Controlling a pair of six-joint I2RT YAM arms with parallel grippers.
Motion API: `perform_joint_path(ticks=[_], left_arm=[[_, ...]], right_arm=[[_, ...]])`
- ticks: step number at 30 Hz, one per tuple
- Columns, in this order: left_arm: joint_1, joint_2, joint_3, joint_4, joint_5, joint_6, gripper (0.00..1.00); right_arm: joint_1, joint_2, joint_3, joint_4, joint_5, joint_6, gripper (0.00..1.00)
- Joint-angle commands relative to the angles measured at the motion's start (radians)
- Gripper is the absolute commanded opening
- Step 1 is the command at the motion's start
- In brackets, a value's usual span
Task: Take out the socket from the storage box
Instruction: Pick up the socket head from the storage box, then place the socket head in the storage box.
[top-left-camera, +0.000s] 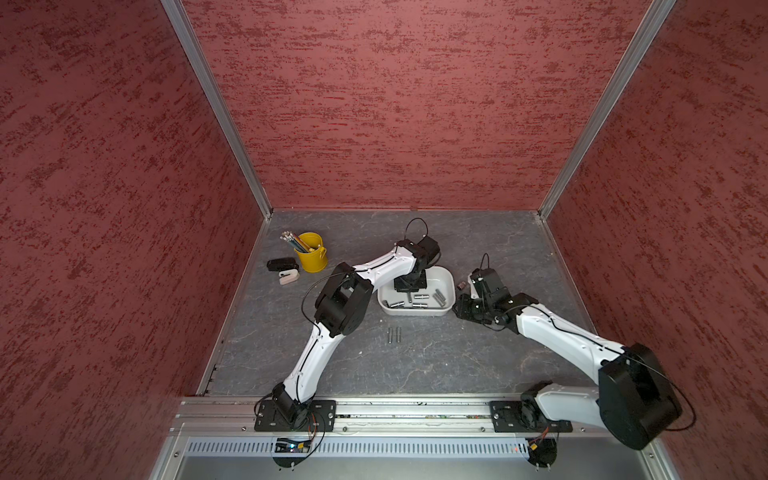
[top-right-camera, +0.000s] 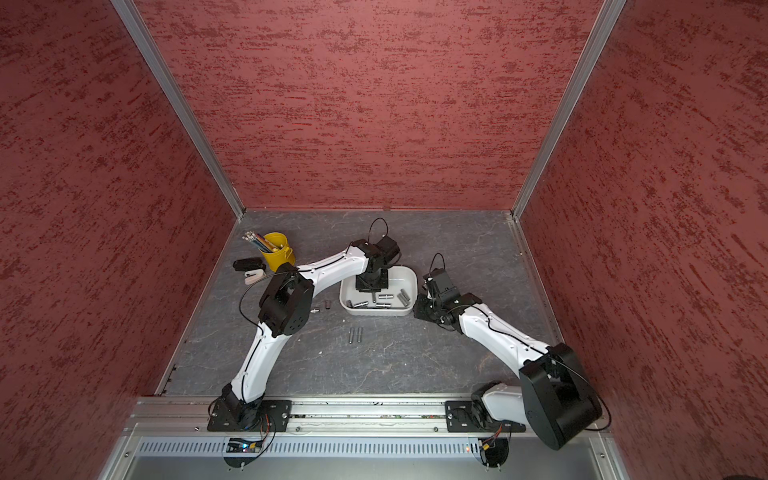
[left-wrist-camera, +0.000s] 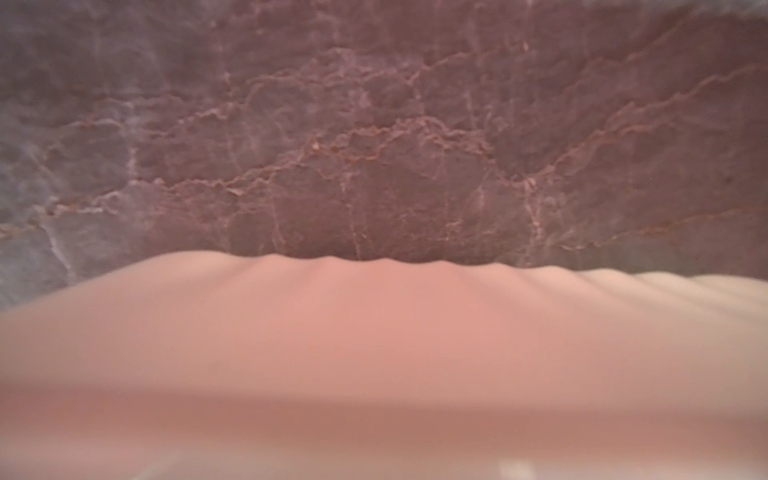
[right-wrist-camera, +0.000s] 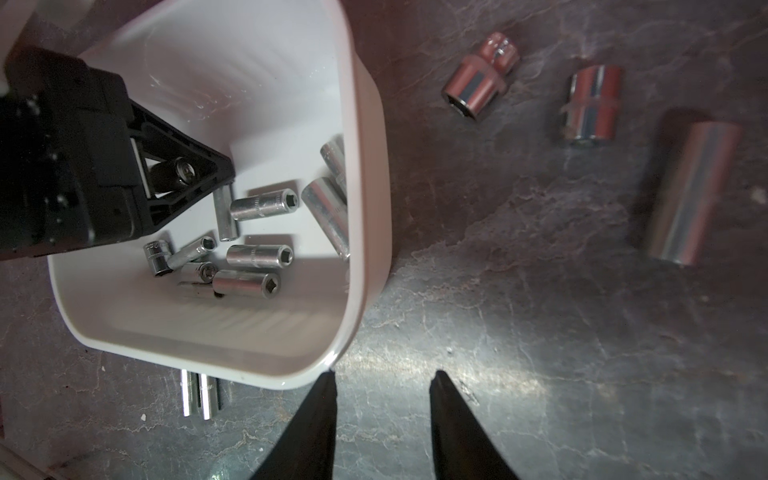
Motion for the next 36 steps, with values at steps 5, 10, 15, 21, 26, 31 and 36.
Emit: perform_joint_path(ticks=[5,10,15,21,26,31,36], left_arm=[[0.01,-0.001,0.012,-0.01,-0.011,0.038,0.1],[0.008,-0.022,0.009,-0.014,-0.014,0.049,0.09],[0.011,-0.071,0.004,-0.019,0.0,0.079,0.09],[0.026,-0.152,-0.027,-0.024,0.038,0.115,0.09],[0.043,-0.197,-0.067,-0.011,0.074,0.133,0.13],[0.061,-0.169,-0.082,0.004,0.071,0.14,0.14],[0.076,-0.125,-0.088,0.031,0.055,0.14,0.14]], right_arm=[[-0.011,0.003,-0.013,0.026,-0.007,0.002,0.4],[-0.01,0.006,-0.011,0.027,-0.009,0.001,0.4],[-0.01,0.006,-0.01,0.024,-0.009,0.001,0.4],[-0.009,0.009,-0.007,0.025,-0.01,0.002,0.4],[-0.01,0.012,-0.007,0.025,-0.011,0.002,0.4],[-0.01,0.011,-0.005,0.021,-0.011,0.002,0.4],[-0.009,0.006,-0.007,0.021,-0.007,0.002,0.4]])
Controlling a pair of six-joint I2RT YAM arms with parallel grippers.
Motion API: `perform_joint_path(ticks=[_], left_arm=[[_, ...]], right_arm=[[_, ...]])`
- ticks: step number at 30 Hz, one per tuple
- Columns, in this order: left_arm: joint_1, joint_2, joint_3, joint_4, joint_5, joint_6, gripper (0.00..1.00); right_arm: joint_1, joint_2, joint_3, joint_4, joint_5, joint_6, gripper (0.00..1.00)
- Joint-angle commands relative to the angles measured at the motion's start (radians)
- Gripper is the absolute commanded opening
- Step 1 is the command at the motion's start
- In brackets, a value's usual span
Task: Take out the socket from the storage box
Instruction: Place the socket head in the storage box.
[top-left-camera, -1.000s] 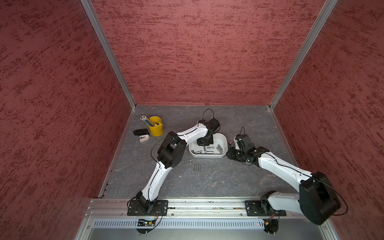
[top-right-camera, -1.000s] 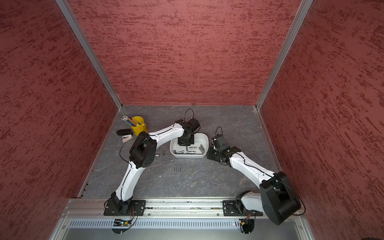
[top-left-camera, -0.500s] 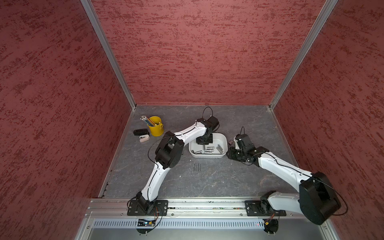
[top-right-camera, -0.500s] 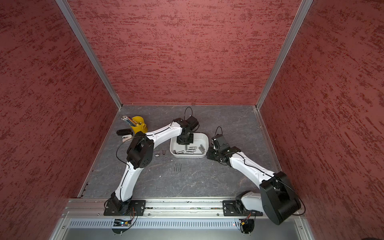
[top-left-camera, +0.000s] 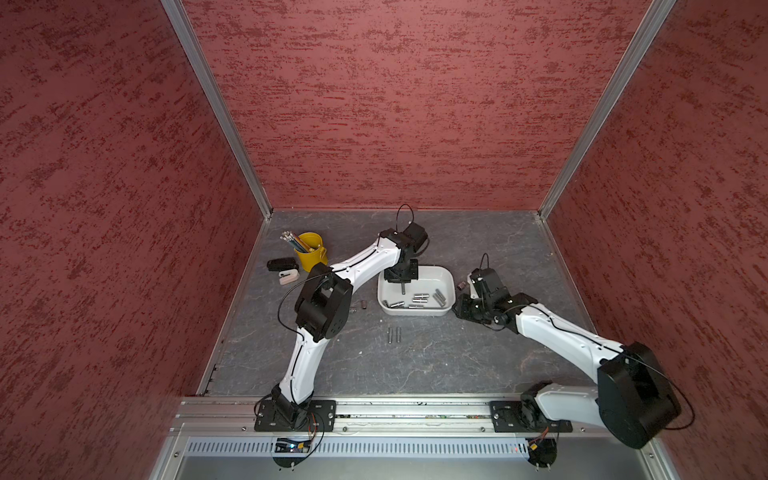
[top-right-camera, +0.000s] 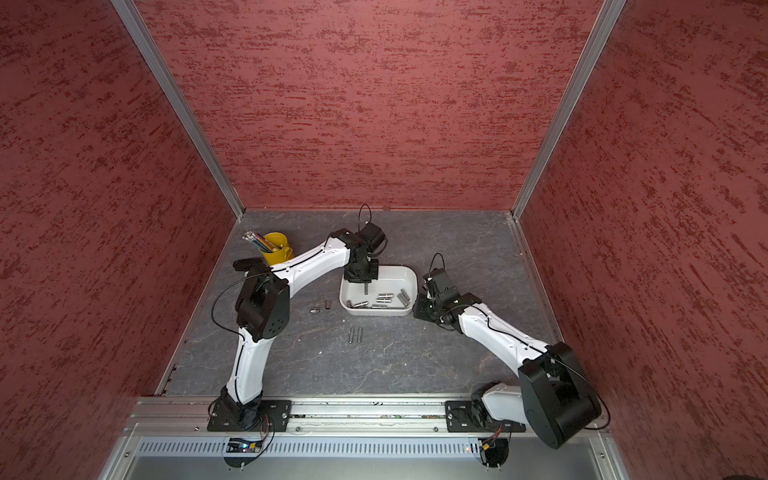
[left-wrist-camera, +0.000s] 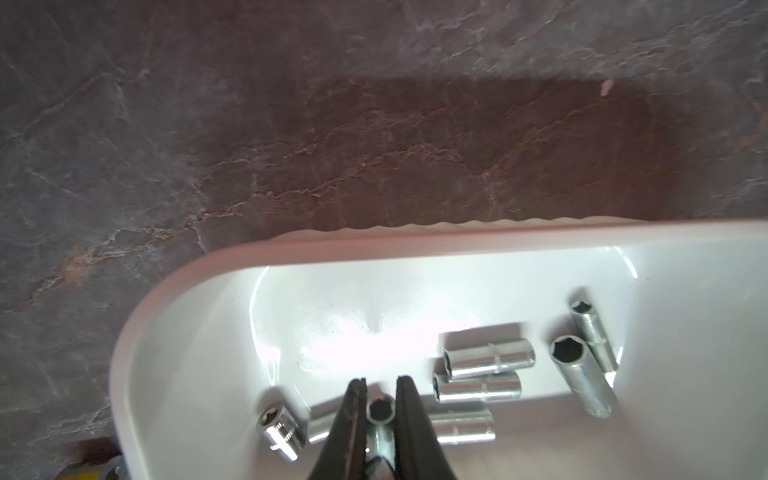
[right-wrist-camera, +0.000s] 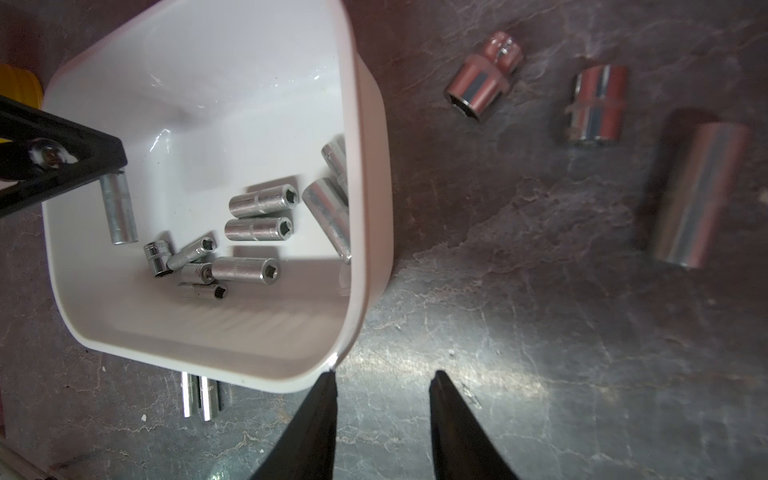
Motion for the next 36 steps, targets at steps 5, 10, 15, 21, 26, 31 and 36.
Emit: perform_joint_path(ticks=[5,10,15,21,26,31,36], left_arm=[[0.02,0.076,-0.009,0.054,0.006,0.012,0.21],[0.027,0.104,-0.014,0.064,0.019,0.013,0.31],[0.03,0.091,-0.034,0.075,0.02,0.013,0.32],[0.032,0.082,-0.031,0.068,0.011,0.02,0.32],[0.035,0.058,-0.028,0.058,-0.004,0.026,0.35],[0.032,0.034,-0.026,0.05,-0.007,0.033,0.29],[0.031,0.02,-0.025,0.036,-0.023,0.033,0.27]], right_arm=[[-0.01,0.003,-0.007,0.015,-0.005,0.004,0.4],[-0.009,0.001,-0.009,0.016,-0.007,0.005,0.4],[-0.009,0.003,-0.011,0.016,-0.007,0.008,0.4],[-0.01,0.003,-0.011,0.015,-0.01,0.008,0.4],[-0.009,0.007,-0.013,0.018,-0.015,0.012,0.4],[-0.009,0.012,-0.013,0.02,-0.018,0.012,0.4],[-0.009,0.016,-0.009,0.019,-0.021,0.01,0.4]])
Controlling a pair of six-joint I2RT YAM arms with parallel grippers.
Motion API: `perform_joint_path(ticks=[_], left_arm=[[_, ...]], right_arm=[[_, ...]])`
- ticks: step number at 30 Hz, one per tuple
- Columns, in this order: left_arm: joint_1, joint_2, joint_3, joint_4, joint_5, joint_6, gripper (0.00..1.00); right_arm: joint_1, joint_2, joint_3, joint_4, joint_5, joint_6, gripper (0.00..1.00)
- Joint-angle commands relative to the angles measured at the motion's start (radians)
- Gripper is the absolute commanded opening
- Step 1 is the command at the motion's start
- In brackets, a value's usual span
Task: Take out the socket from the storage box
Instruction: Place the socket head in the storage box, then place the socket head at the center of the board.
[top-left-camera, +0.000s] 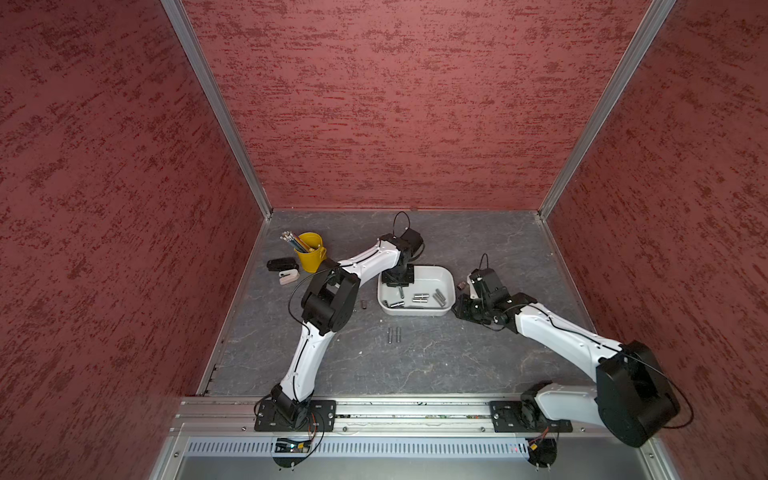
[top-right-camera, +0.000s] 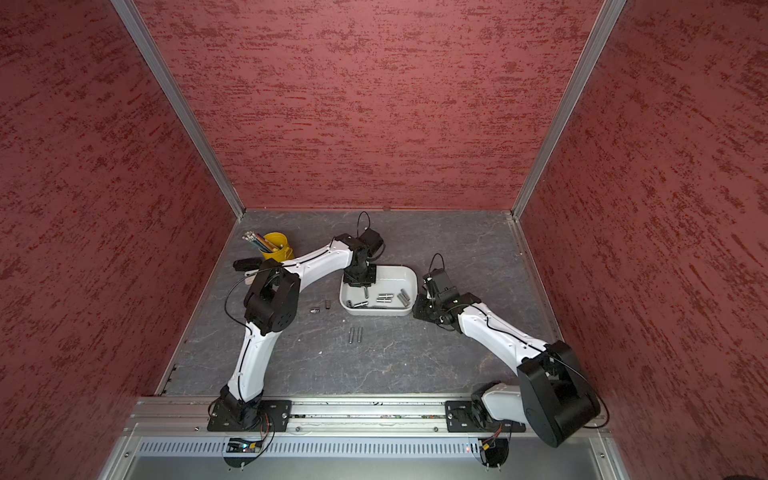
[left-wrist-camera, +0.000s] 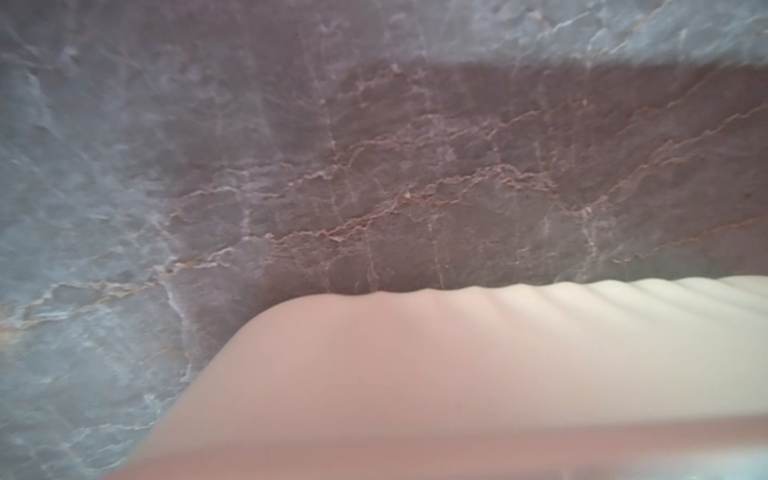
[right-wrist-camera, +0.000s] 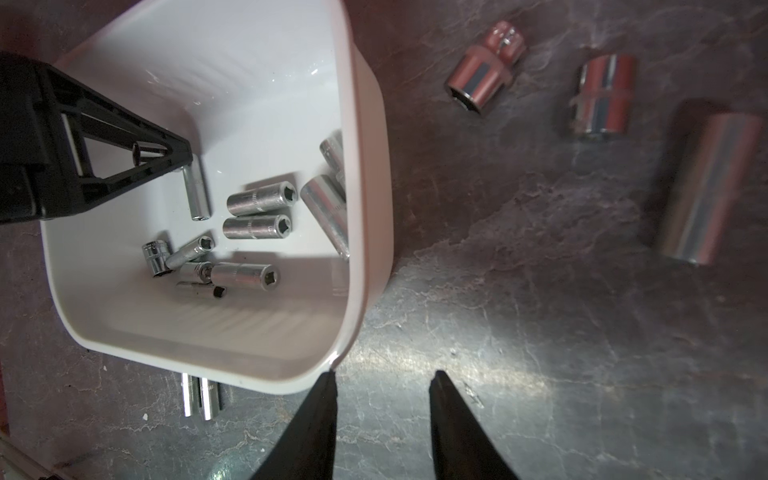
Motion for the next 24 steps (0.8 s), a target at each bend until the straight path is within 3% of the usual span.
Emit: perform_joint_path(ticks=[1,3,7,14,24], left_arm=[[0.0,-0.052,0.001,-0.016,-0.022,0.009,0.3],[0.0,-0.055,-0.001,-0.016,-0.021,0.009,0.3],[0.0,-0.053,-0.003,-0.014,-0.015,0.008,0.17],[-0.002,-0.056,0.006,-0.02,-0.013,0.009,0.08],[-0.004,-0.215,-0.053,-0.053,-0.042,0.026,0.05]], right_arm=[[-0.01,0.006,-0.01,0.02,-0.013,0.003,0.4],[-0.009,0.006,-0.009,0.019,-0.013,0.003,0.4],[-0.011,0.007,-0.007,0.019,-0.016,0.002,0.4],[-0.009,0.011,-0.006,0.019,-0.017,0.001,0.4],[-0.01,0.004,-0.009,0.02,-0.016,0.001,0.4]])
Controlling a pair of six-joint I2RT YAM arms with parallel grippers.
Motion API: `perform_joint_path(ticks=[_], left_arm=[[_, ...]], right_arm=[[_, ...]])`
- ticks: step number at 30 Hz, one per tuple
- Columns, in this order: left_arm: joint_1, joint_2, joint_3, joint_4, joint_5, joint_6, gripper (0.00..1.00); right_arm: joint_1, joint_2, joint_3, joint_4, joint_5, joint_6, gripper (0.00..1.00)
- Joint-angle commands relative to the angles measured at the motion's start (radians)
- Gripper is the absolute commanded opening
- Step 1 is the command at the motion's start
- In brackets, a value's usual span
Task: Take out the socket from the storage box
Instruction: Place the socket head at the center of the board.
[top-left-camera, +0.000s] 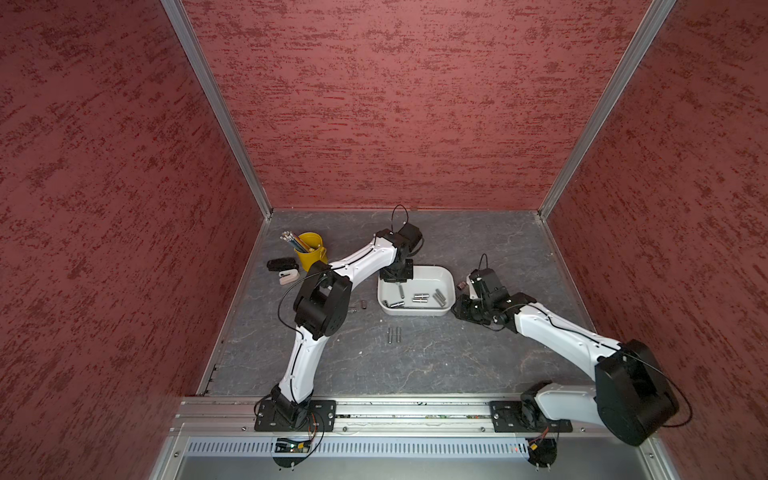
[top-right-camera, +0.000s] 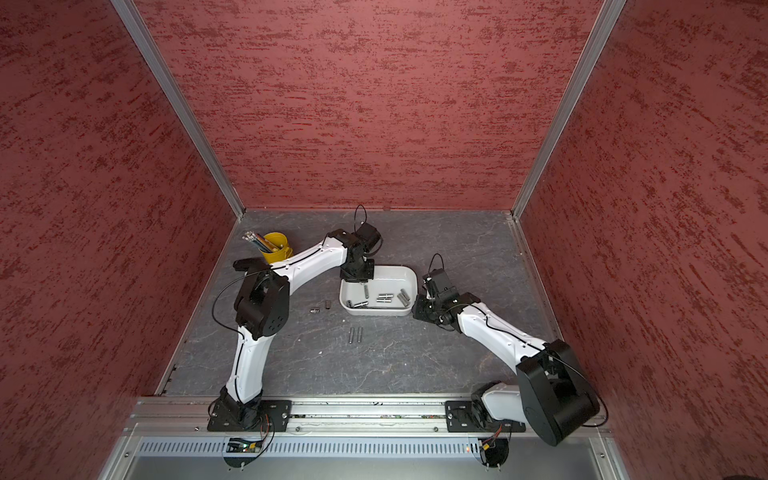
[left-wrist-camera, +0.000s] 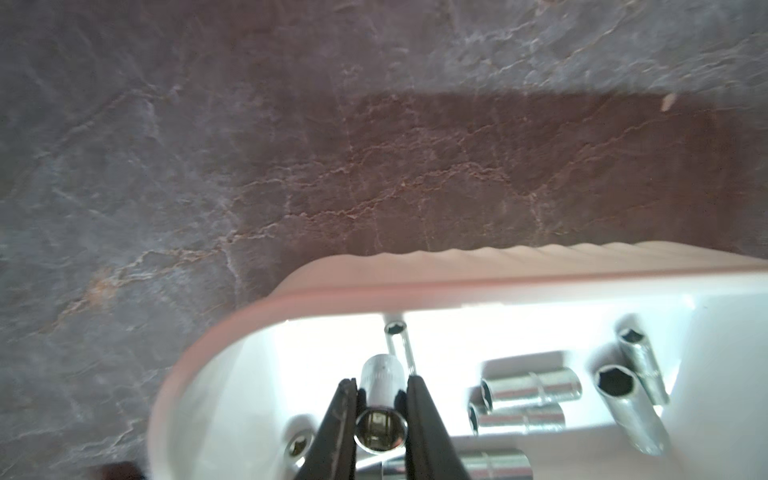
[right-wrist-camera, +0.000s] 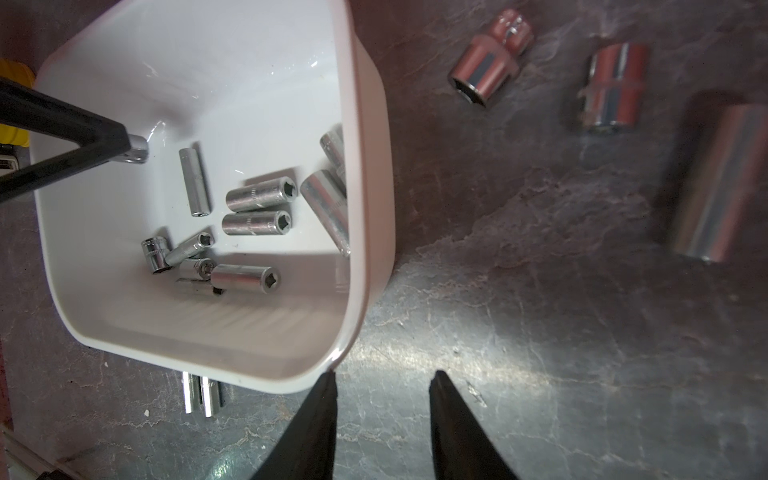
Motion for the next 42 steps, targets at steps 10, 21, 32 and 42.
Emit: perform_joint_path(ticks=[10,21,32,42], left_arm=[[0.072,-0.541,-0.533,0.018,-0.069,-0.052,0.05],[0.196,-0.727,-0.92,0.176,-0.061,-0.14,0.09],[0.224,-0.55,-0.878,0.259,-0.076,-0.113,0.1],[0.229,-0.524,-0.874,0.268,-0.05,-0.103,0.3]], right_arm=[[-0.009,-0.03,-0.014,0.017,-0.003,0.001,0.4],[-0.009,-0.029,-0.013,0.018,-0.004,0.0,0.4],[-0.009,-0.021,-0.011,0.017,-0.006,-0.002,0.4],[-0.009,-0.028,-0.011,0.012,-0.002,-0.001,0.4]])
